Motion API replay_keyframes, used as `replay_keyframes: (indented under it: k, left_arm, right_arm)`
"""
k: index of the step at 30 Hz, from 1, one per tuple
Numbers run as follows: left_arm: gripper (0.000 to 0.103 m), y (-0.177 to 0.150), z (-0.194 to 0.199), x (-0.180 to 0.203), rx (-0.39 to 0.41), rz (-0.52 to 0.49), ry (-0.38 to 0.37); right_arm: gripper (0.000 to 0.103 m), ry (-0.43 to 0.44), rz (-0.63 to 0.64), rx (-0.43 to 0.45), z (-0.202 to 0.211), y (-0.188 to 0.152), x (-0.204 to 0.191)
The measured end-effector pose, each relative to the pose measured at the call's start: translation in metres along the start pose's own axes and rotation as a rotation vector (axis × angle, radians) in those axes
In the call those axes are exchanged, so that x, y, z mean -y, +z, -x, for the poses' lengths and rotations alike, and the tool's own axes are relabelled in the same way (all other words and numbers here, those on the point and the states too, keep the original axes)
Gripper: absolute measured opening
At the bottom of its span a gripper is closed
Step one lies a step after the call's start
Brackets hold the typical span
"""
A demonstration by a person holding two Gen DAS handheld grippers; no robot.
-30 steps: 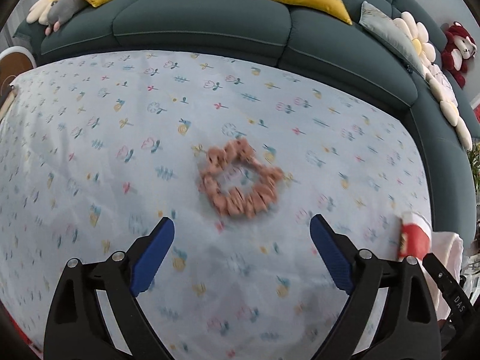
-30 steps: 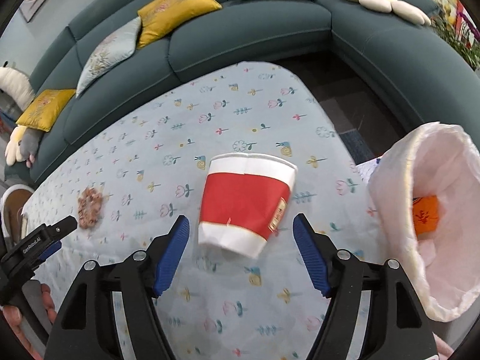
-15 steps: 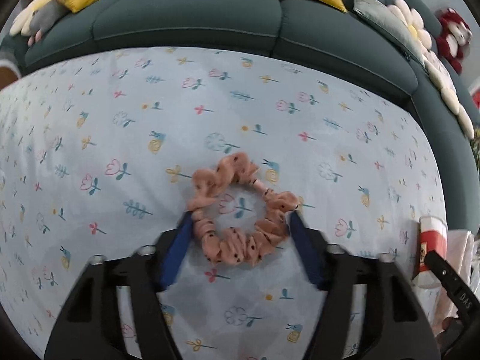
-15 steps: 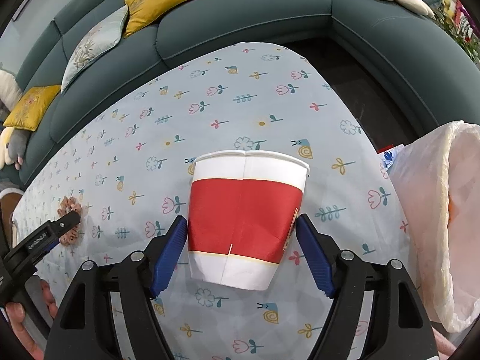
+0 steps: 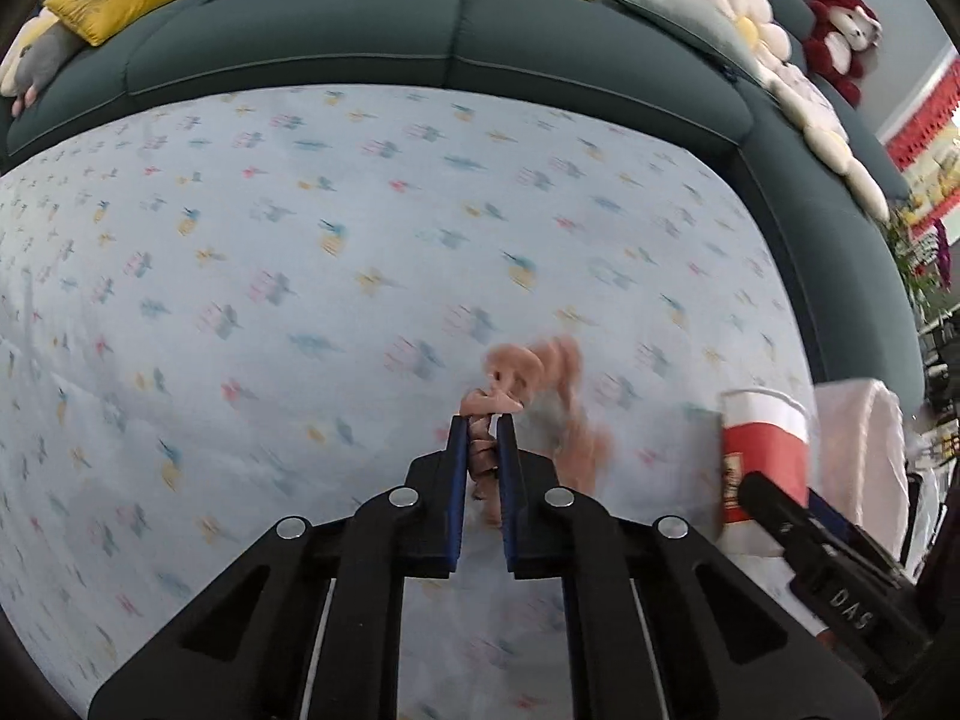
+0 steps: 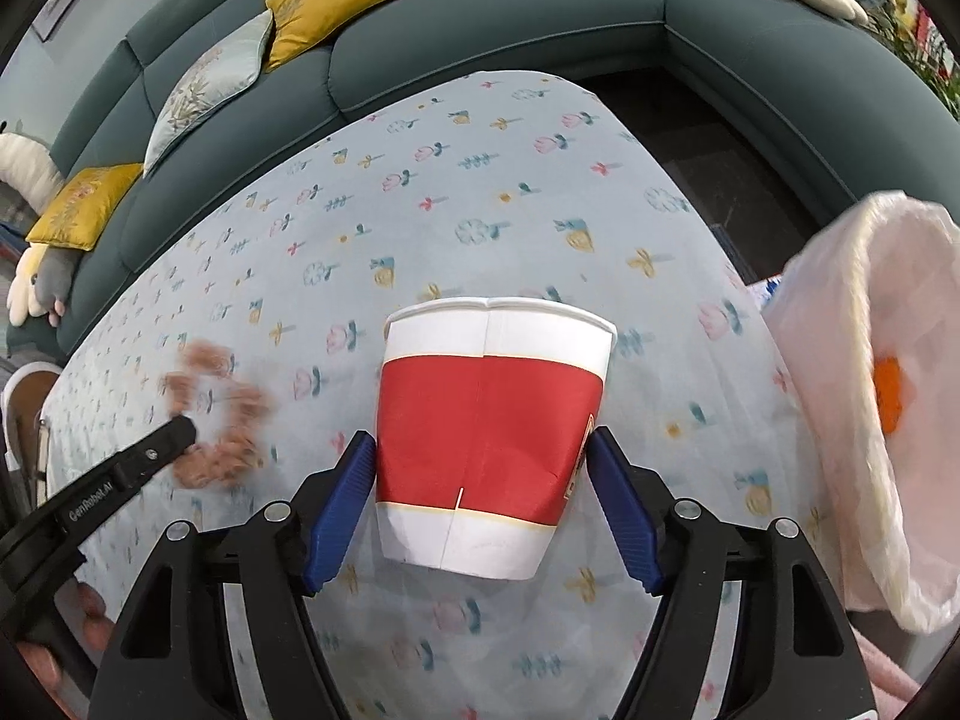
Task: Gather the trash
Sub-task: 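Grasp the pink scrunchie with the left tool while the right grasps the red-white cup, then carry the scrunchie and cup in both tools over the bin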
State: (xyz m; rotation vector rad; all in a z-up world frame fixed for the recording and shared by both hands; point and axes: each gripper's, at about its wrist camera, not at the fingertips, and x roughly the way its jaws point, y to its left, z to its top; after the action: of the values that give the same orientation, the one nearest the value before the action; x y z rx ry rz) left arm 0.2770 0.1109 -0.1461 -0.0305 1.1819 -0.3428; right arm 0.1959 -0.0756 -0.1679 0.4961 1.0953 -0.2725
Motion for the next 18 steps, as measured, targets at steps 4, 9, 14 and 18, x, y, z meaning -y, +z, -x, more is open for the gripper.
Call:
replay_keyframes:
  k: [4, 9, 14, 18]
  left_arm:
    - [0.008, -0.022, 0.001, 0.023, -0.025, -0.022, -0.020]
    - [0.007, -0.054, 0.009, 0.050, -0.048, -0.033, -0.054]
    - [0.007, -0.081, 0.020, 0.077, -0.061, -0.048, -0.084]
    - [0.006, -0.096, 0.032, 0.100, -0.058, -0.068, -0.096]
  right_arm:
    - [0.069, 0.008, -0.009, 0.007, 0.016, -0.020, 0.014]
    - [0.069, 0.003, -0.011, 0.026, 0.040, -0.044, 0.037]
    - [0.069, 0.000, -0.020, 0.062, 0.066, -0.057, 0.059]
    - [0.069, -0.003, -0.036, 0.092, 0.087, -0.065, 0.080]
